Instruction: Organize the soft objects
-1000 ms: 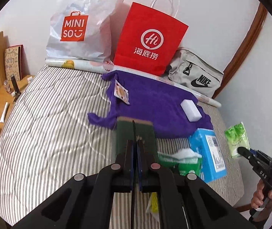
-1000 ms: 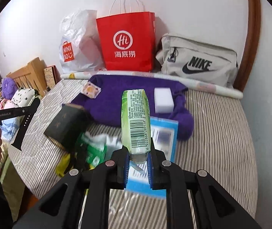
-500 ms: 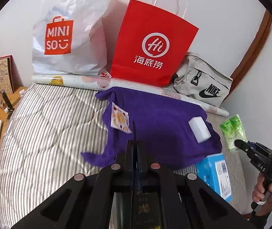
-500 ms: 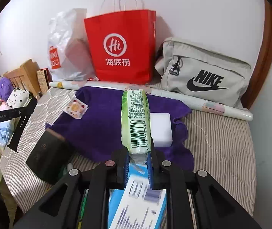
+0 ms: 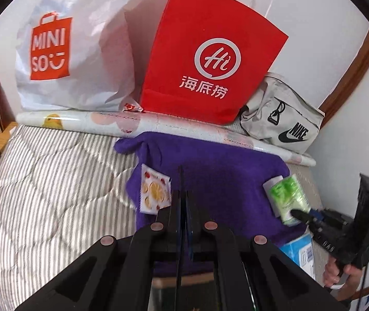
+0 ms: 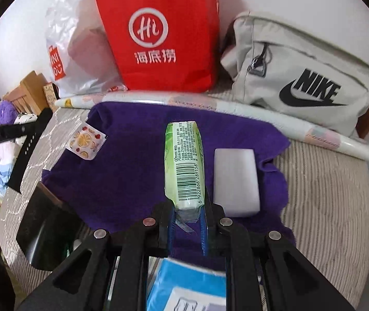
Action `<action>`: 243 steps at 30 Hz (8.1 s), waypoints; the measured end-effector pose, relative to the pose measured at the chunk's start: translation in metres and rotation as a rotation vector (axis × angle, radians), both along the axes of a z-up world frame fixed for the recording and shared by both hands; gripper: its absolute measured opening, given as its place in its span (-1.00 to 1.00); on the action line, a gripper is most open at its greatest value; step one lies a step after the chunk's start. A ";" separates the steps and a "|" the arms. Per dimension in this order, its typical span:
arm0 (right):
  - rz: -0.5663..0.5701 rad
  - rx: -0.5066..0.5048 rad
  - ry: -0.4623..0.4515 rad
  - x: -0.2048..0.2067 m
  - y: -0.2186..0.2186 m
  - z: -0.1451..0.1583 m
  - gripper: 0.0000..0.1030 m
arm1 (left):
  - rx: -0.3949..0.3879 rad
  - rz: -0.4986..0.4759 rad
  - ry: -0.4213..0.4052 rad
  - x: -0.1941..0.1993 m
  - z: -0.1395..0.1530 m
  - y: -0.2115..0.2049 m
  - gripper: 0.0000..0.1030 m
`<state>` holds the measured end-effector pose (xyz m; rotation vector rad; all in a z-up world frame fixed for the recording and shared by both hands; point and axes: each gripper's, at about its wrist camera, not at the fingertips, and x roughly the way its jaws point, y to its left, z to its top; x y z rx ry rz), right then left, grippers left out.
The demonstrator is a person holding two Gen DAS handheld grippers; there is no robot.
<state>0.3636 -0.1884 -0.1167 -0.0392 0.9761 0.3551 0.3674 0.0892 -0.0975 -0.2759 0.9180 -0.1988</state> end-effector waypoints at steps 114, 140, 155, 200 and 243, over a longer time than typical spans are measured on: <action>-0.104 0.076 -0.012 -0.258 -0.057 -0.034 0.62 | 0.143 -0.151 0.028 -0.192 -0.080 -0.140 -0.85; -0.028 0.066 0.020 -0.253 -0.025 -0.043 0.62 | 0.276 -0.117 0.067 -0.163 -0.090 -0.162 -0.48; 0.031 0.116 0.012 -0.246 0.006 -0.041 0.61 | 0.119 -0.138 -0.023 -0.191 -0.034 -0.112 -0.62; -0.130 0.143 -0.018 -0.280 -0.051 -0.042 -0.48 | 0.100 -0.033 0.067 -0.244 -0.076 -0.029 -0.62; -0.150 0.081 -0.122 -0.157 -0.064 0.041 -0.48 | 0.033 0.020 -0.003 -0.139 0.009 0.013 -0.62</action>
